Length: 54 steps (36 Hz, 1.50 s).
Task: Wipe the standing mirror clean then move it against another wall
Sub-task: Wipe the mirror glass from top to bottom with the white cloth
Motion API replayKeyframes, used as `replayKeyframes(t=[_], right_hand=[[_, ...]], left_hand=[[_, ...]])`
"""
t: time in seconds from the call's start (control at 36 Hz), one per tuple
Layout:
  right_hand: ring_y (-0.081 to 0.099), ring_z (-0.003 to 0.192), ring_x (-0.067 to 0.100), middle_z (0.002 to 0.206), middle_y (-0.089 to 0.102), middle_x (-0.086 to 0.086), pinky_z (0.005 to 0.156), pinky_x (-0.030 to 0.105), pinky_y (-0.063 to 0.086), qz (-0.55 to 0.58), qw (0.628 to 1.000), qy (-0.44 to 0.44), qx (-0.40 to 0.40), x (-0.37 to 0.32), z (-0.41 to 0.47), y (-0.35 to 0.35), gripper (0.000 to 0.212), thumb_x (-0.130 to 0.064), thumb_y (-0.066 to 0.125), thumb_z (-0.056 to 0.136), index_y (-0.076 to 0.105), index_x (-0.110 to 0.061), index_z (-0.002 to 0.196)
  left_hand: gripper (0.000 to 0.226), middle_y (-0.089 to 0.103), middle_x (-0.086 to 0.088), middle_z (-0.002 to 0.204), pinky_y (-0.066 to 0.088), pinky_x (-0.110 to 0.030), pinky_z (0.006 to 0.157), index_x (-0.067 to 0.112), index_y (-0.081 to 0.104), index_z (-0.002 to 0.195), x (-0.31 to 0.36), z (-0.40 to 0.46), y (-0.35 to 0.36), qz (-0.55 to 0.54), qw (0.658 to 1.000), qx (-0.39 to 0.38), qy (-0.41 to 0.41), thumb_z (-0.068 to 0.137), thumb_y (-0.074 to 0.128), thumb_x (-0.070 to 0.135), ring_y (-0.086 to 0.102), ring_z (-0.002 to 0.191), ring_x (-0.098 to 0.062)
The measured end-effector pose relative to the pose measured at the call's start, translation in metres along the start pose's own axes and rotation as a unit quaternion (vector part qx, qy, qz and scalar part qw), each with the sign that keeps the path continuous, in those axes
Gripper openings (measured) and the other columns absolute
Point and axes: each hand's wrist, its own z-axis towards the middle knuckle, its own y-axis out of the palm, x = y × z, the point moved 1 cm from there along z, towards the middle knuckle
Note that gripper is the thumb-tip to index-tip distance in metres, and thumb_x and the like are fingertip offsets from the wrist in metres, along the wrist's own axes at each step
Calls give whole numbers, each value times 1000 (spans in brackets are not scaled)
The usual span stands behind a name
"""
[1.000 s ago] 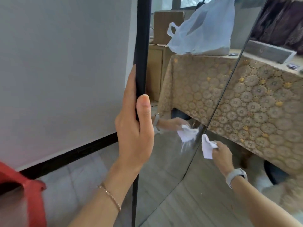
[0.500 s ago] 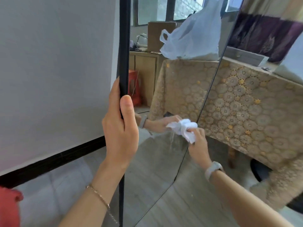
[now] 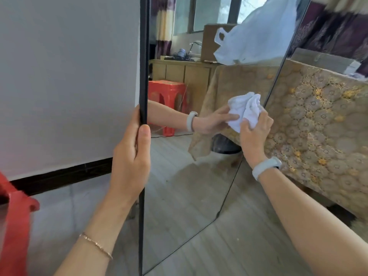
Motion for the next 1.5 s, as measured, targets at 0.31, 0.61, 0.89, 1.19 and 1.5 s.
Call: replayKeyframes(t=[0.31, 0.61, 0.89, 1.19, 1.5], right_hand=[[50, 90, 11, 98, 44, -5, 78, 13, 41, 31, 896, -330, -297, -7, -177, 5, 31, -12, 43, 82, 56, -21, 108], [42, 95, 18, 104, 37, 5, 80, 24, 36, 87, 995, 42, 21, -43, -26, -28, 25, -5, 44, 88, 45, -3, 113], [43, 98, 4, 101, 49, -1, 84, 8, 34, 55, 888, -265, -372, -61, -175, -9, 41, -10, 35, 78, 64, -20, 104], [40, 83, -9, 91, 39, -7, 70, 6, 37, 123, 985, -118, 23, -121, -42, -18, 32, 2, 42, 82, 56, -19, 102], [40, 92, 5, 97, 43, -11, 75, 15, 39, -15, 856, -302, -418, -56, -157, -18, 40, -14, 36, 77, 59, -30, 104]], left_hand=[[43, 45, 18, 135, 23, 10, 87, 24, 31, 141, -4, -7, -12, -3, 999, -51, -16, 99, 31, 23, 37, 109, 28], [50, 31, 40, 124, 21, 14, 79, 37, 22, 141, -6, -20, -20, -25, 993, -109, -36, 98, 36, 18, 28, 92, 42], [43, 46, 57, 93, 26, 10, 79, 46, 25, 131, -12, -28, -22, -64, 988, -133, -55, 98, 33, 18, 37, 96, 37], [29, 48, 27, 131, 31, -29, 112, 58, 45, 110, -6, -21, -29, -126, 982, -121, -71, 86, 32, 49, 40, 126, 8], [31, 63, 27, 110, 35, -15, 105, 46, 56, 99, -6, -18, -32, -149, 976, -143, -71, 93, 26, 46, 47, 117, 13]])
